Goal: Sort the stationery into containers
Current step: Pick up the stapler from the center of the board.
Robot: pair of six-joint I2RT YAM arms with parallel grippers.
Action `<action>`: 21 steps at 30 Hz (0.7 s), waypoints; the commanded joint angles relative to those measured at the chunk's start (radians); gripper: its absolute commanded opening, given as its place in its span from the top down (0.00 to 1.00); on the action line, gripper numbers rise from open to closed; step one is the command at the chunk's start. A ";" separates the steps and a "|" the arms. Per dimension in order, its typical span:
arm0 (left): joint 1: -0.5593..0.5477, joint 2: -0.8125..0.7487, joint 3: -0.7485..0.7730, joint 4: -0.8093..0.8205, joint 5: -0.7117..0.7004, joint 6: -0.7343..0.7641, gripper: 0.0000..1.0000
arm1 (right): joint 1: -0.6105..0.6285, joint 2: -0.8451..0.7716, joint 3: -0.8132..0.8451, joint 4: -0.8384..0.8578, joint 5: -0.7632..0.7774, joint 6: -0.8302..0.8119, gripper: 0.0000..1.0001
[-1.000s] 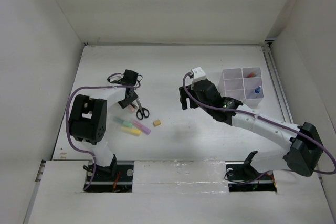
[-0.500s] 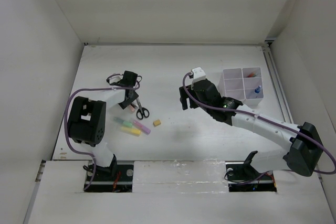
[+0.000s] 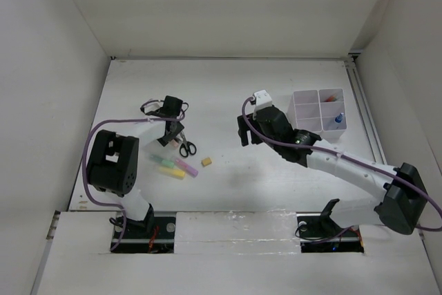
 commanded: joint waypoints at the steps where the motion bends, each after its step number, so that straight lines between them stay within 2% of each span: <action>1: -0.005 0.001 -0.047 -0.119 0.043 -0.036 0.50 | 0.009 -0.045 -0.009 0.022 -0.005 -0.006 0.20; 7: -0.005 -0.008 -0.056 -0.119 0.043 -0.045 0.53 | 0.018 -0.073 -0.018 0.022 -0.005 -0.006 0.20; 11: -0.005 0.001 -0.056 -0.119 0.053 -0.046 0.66 | 0.018 -0.083 -0.027 0.013 -0.005 -0.006 0.20; 15: -0.005 0.001 -0.056 -0.107 0.076 -0.046 0.68 | 0.018 -0.093 -0.027 0.013 -0.005 -0.006 0.20; 17: -0.005 0.001 -0.056 -0.098 0.086 -0.036 0.85 | 0.018 -0.093 -0.027 0.013 -0.005 -0.016 0.20; 18: -0.005 0.010 -0.056 -0.098 0.086 -0.036 0.98 | 0.018 -0.093 -0.027 0.013 -0.014 -0.016 0.20; 21: -0.005 0.010 -0.044 -0.084 0.086 -0.004 1.00 | 0.018 -0.093 -0.027 0.048 -0.057 -0.029 0.20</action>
